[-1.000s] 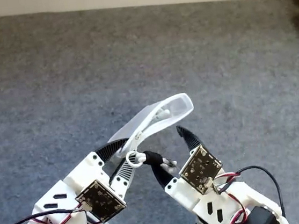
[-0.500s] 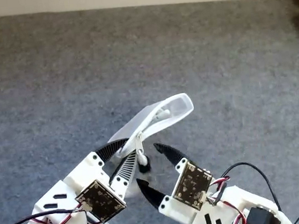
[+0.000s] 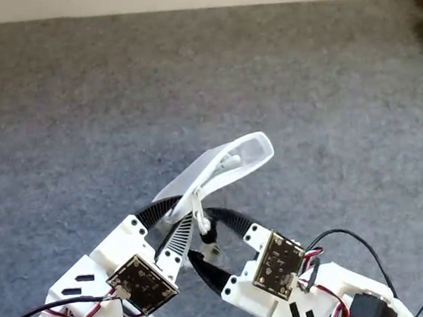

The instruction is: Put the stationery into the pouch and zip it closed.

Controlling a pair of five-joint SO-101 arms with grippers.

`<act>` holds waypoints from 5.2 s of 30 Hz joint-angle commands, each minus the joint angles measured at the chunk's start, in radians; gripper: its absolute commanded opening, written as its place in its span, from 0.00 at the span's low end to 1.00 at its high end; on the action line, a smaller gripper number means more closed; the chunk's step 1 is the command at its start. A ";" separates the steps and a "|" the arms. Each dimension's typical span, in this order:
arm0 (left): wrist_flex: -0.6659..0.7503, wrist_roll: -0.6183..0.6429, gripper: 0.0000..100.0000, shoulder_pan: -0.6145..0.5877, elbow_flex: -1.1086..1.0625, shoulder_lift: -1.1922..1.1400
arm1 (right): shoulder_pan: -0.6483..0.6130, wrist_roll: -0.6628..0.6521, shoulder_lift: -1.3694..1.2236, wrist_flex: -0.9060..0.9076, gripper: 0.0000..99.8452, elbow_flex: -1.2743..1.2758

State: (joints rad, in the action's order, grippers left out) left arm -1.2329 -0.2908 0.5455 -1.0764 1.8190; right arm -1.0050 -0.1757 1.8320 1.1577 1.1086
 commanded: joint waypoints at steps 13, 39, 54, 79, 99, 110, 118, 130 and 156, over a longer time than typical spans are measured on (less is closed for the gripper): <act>0.014 0.012 0.01 -0.022 0.021 0.005 | 0.186 -0.130 0.004 -0.002 0.01 -0.045; 0.014 0.012 0.01 -0.022 0.019 0.005 | 0.654 -0.078 0.002 0.013 0.01 -0.185; 0.018 0.012 0.01 -0.022 0.005 0.005 | 0.306 0.069 0.002 0.202 0.20 -0.216; 0.014 0.012 0.01 -0.022 0.005 0.005 | 0.053 0.069 -0.001 -0.059 0.20 0.010; 0.014 0.012 0.01 -0.022 0.005 0.005 | 0.378 -0.035 0.002 -0.038 0.01 0.004; 0.014 0.012 0.01 -0.022 0.005 0.005 | 0.602 0.006 0.002 -0.042 0.01 -0.058; 0.014 0.012 0.01 -0.022 0.005 0.005 | 0.751 0.064 0.002 -0.104 0.01 -0.056; 0.014 0.012 0.01 -0.022 0.005 0.005 | 0.929 0.141 0.001 -0.219 0.01 -0.053; 0.008 0.012 0.03 -0.005 0.050 0.002 | 0.785 -0.008 0.002 -0.337 0.01 0.114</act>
State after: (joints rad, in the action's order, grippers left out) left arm -1.2313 -0.2908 0.5363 -1.0779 1.8190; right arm -0.0829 -0.1158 1.8320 0.7480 1.3050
